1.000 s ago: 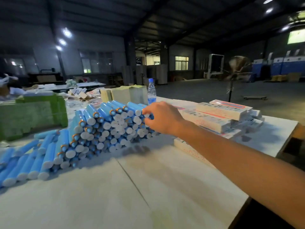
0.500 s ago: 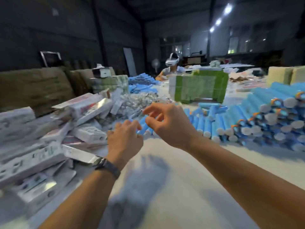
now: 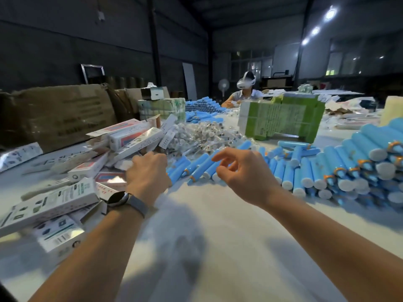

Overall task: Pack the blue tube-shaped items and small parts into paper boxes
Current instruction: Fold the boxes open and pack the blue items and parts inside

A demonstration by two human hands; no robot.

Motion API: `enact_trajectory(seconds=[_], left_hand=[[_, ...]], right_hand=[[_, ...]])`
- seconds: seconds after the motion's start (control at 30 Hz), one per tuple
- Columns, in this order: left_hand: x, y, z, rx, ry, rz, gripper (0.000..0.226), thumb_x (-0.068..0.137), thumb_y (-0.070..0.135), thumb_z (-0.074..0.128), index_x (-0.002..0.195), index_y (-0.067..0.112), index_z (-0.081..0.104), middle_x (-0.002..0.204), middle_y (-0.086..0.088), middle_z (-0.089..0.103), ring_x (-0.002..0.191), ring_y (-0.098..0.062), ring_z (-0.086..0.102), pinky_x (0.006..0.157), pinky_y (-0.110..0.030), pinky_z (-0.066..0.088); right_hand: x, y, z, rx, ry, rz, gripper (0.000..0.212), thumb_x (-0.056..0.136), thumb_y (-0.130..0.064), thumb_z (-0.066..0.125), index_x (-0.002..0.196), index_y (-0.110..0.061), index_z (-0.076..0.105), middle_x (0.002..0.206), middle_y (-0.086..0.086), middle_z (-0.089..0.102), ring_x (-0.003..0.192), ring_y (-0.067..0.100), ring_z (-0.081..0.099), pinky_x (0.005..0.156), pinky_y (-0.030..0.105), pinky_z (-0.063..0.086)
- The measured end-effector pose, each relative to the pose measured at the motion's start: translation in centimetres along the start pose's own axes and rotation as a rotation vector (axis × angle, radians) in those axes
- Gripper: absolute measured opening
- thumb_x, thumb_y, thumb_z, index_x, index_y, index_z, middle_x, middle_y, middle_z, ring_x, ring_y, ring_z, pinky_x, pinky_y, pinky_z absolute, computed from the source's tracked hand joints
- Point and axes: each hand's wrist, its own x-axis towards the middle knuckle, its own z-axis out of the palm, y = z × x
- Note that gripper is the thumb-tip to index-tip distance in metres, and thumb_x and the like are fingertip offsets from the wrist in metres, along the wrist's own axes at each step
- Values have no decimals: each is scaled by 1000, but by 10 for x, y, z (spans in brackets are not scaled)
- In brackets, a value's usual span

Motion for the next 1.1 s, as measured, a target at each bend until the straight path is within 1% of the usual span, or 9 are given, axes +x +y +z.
enact_trajectory(seconds=[0.13, 0.23, 0.37, 0.43, 0.57, 0.7, 0.8, 0.93, 1.1], left_hand=[[-21, 34, -14, -346, 477, 278, 24, 83, 26, 64, 106, 19, 62, 102, -5, 65, 87, -33, 60, 70, -37, 47], [-41, 60, -15, -783, 634, 510, 24, 81, 24, 60, 103, 14, 62, 100, -1, 60, 81, -18, 57, 67, -26, 53], [-67, 84, -1, -1699, 145, 430, 28, 70, 29, 55, 97, 23, 50, 80, 17, 62, 84, -15, 67, 64, -42, 62], [-68, 88, 12, -1864, -72, 389, 29, 63, 28, 58, 91, 28, 51, 76, 15, 62, 89, -27, 68, 65, -48, 60], [-62, 89, 27, -1746, -181, 418, 41, 60, 19, 60, 97, 35, 49, 99, 2, 62, 85, -21, 65, 66, -45, 60], [-62, 92, 42, -1511, -112, 473, 60, 71, 33, 76, 122, 31, 46, 110, -7, 59, 86, -11, 65, 69, -34, 56], [-62, 96, 45, -1576, -232, 437, 82, 84, 73, 56, 138, 12, 49, 106, 8, 70, 94, -4, 67, 79, -25, 55], [-65, 97, 43, -1510, -147, 456, 33, 110, 15, 20, 117, 24, 51, 101, 22, 72, 95, 8, 66, 73, -8, 51], [-63, 91, 44, -1333, -42, 498, 25, 104, 8, 45, 127, 14, 55, 87, 23, 65, 88, 15, 63, 73, -6, 50]], right_hand=[[5, 13, -9, 40, 54, 80, 16, 85, -24, 64, 96, -34, 70, 72, -18, 63, 70, 4, 62, 75, 28, 49], [10, 26, -16, 210, 138, 236, 7, 91, -34, 61, 98, -35, 64, 84, -9, 68, 81, 17, 66, 81, 39, 54], [11, 34, -24, 702, 150, 548, 38, 96, -45, 56, 127, -25, 50, 102, 1, 65, 84, 19, 64, 62, 34, 53], [11, 36, -27, 873, 146, 571, 42, 94, -38, 61, 130, -24, 45, 102, 5, 66, 86, 21, 66, 62, 33, 53], [6, 37, -31, 890, 231, 432, 62, 87, -20, 72, 131, -37, 32, 107, 2, 65, 83, 12, 71, 62, 29, 58], [-6, 22, -21, 418, 182, 110, 87, 75, -14, 78, 137, -41, 25, 106, -7, 66, 88, 20, 71, 81, 47, 59], [-15, 4, -10, 146, 163, -7, 95, 67, -34, 66, 143, -40, 10, 115, 1, 67, 92, 28, 68, 83, 43, 55], [-19, -5, -7, -2, 179, -53, 101, 72, -41, 60, 147, -40, -7, 124, 2, 65, 94, 29, 66, 77, 38, 51], [-19, -9, -3, -98, 141, -50, 101, 82, -39, 64, 148, -40, -12, 125, 3, 64, 95, 29, 66, 79, 40, 52]])
